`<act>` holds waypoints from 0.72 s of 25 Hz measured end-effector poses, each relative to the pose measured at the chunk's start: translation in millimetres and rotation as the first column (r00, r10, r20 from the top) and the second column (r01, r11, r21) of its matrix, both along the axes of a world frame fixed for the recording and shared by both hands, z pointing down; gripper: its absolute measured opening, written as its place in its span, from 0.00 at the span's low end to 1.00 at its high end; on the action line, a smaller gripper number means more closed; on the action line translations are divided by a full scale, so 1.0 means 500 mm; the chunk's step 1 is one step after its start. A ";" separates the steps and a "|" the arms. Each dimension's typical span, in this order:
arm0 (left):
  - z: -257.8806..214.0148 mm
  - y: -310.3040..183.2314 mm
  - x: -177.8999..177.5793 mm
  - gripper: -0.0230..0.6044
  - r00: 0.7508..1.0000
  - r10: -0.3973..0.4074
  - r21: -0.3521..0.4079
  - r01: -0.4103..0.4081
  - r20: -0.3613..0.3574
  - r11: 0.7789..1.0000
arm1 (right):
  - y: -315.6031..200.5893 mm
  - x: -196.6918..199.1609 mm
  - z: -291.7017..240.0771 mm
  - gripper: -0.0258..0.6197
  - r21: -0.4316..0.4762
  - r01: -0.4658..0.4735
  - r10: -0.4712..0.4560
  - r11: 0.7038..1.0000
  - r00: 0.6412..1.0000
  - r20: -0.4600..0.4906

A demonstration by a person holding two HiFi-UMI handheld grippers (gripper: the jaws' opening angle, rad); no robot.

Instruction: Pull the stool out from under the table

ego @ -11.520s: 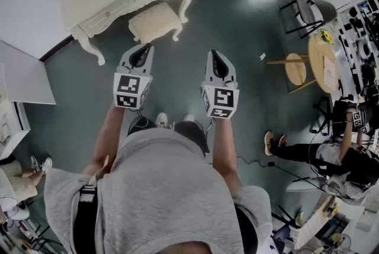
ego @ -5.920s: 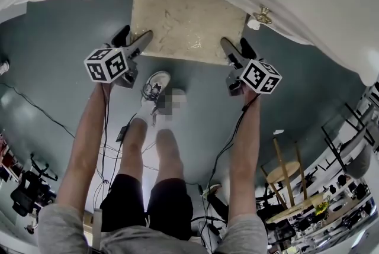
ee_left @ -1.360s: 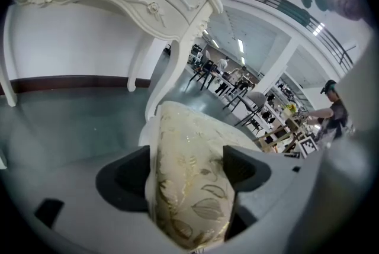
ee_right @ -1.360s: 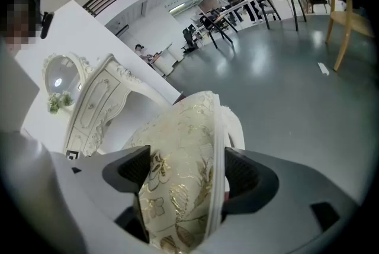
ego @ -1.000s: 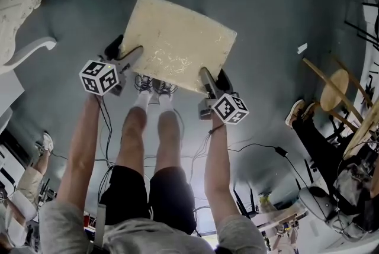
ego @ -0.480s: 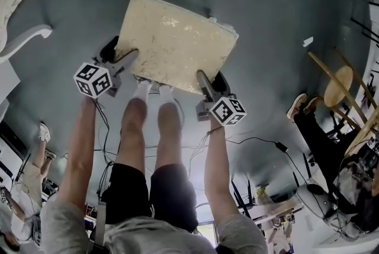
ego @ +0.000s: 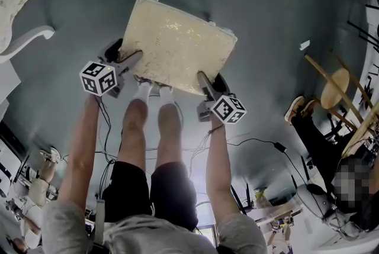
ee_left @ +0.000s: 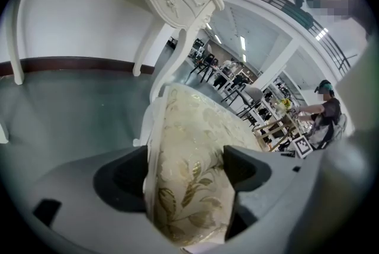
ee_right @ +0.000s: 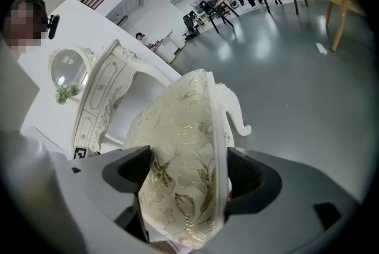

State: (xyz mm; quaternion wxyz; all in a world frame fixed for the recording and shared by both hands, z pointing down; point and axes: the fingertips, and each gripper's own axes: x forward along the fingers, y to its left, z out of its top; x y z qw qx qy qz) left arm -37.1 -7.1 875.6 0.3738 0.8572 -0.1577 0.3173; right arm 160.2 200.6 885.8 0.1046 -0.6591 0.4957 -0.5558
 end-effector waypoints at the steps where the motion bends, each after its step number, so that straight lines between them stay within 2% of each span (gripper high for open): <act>1: 0.001 0.000 0.001 0.66 1.000 0.000 -0.009 0.000 0.015 1.000 | 0.000 0.002 0.000 0.66 -0.012 0.006 -0.006 1.000 1.000 -0.002; 5: -0.009 -0.002 -0.007 0.65 0.997 -0.022 -0.012 0.023 0.080 1.000 | 0.003 0.009 -0.017 0.66 -0.064 0.021 -0.023 0.998 0.999 -0.024; 7: -0.031 -0.010 -0.005 0.65 0.995 -0.055 -0.012 0.056 0.086 0.998 | -0.004 0.021 -0.044 0.65 -0.074 0.032 -0.035 0.997 0.998 -0.051; 13: -0.162 -0.045 0.025 0.64 0.995 -0.083 0.035 0.082 0.049 0.996 | -0.080 0.055 -0.172 0.65 -0.042 0.101 -0.107 0.994 0.982 -0.157; 18: -0.330 -0.103 0.063 0.62 0.993 -0.118 0.112 0.120 -0.021 0.987 | -0.190 0.069 -0.321 0.65 0.005 0.212 -0.203 0.977 0.940 -0.274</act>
